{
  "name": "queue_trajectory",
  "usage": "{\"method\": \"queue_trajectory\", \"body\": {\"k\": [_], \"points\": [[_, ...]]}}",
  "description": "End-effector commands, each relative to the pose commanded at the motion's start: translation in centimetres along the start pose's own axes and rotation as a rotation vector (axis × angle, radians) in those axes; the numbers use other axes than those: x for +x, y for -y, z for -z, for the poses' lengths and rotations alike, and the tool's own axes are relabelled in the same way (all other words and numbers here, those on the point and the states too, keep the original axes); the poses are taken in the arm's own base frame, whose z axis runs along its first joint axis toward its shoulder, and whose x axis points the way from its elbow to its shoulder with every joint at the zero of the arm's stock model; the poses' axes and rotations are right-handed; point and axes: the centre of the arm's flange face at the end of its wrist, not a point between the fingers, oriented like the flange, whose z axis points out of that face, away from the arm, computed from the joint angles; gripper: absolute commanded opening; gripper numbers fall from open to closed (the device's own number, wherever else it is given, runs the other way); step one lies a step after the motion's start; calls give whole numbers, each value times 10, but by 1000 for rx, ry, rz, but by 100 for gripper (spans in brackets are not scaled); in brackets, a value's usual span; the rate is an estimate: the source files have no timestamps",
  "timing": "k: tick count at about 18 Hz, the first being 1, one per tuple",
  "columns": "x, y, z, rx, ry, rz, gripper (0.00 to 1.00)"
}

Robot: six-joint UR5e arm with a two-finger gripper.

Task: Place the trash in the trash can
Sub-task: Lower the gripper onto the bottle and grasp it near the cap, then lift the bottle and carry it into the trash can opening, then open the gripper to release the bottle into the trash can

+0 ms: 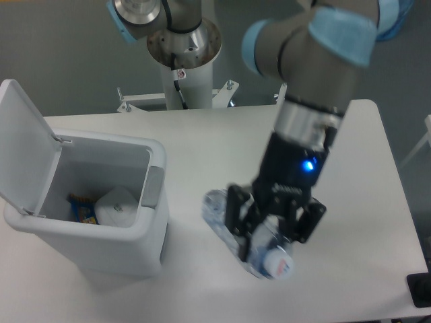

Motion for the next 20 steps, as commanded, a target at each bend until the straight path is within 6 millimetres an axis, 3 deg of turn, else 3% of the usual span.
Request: {"method": "queue_trajectory", "body": {"k": [3, 9, 15, 17, 19, 20], "points": [[44, -1, -1, 5, -83, -38, 31], [112, -51, -56, -95, -196, -109, 31], [121, -122, -93, -130, -267, -415, 34], [120, -129, -96, -135, -279, -433, 36], [120, -132, -96, -133, -286, -450, 49], [122, -135, -94, -134, -288, -461, 65]]}}
